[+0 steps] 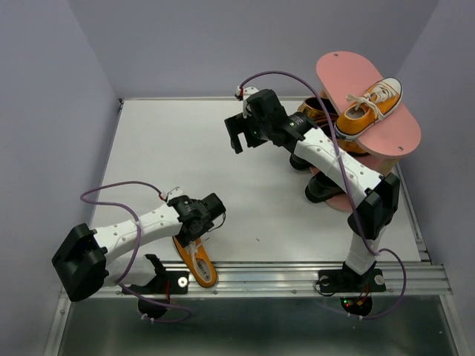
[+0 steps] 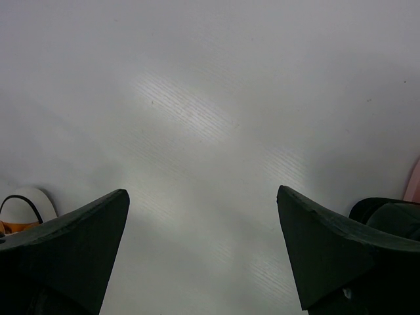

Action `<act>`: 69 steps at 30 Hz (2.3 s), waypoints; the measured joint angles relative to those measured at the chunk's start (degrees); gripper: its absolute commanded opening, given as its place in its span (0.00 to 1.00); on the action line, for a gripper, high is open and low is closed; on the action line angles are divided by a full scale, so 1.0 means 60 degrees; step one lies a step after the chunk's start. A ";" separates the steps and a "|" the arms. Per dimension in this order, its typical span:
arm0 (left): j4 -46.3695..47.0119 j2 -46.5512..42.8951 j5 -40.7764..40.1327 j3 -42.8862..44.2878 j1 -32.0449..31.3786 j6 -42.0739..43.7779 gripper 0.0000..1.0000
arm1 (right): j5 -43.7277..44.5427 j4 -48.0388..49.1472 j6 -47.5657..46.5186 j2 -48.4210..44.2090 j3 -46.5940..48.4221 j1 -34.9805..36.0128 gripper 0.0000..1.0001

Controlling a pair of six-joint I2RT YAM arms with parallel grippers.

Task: Place and organize the shoes onto the shoe shelf

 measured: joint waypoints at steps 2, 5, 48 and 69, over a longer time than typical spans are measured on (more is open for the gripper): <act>-0.0073 0.0277 -0.0084 0.0106 -0.0040 -0.0153 0.70 | 0.0029 0.0022 0.0007 -0.0036 0.0000 0.0000 1.00; -0.0222 0.0539 -0.0131 0.0186 -0.0047 -0.0295 0.42 | 0.0051 0.0076 0.0007 -0.0117 -0.0091 0.0000 1.00; 0.4135 0.4492 -0.0335 0.5628 0.1406 0.9788 0.77 | 0.3832 0.1435 0.0597 -0.4473 -0.2452 0.0000 1.00; 0.1949 0.2069 -0.0368 0.2940 -0.0164 0.6094 0.61 | 0.3300 0.1657 0.0696 -0.4073 -0.2452 0.0000 1.00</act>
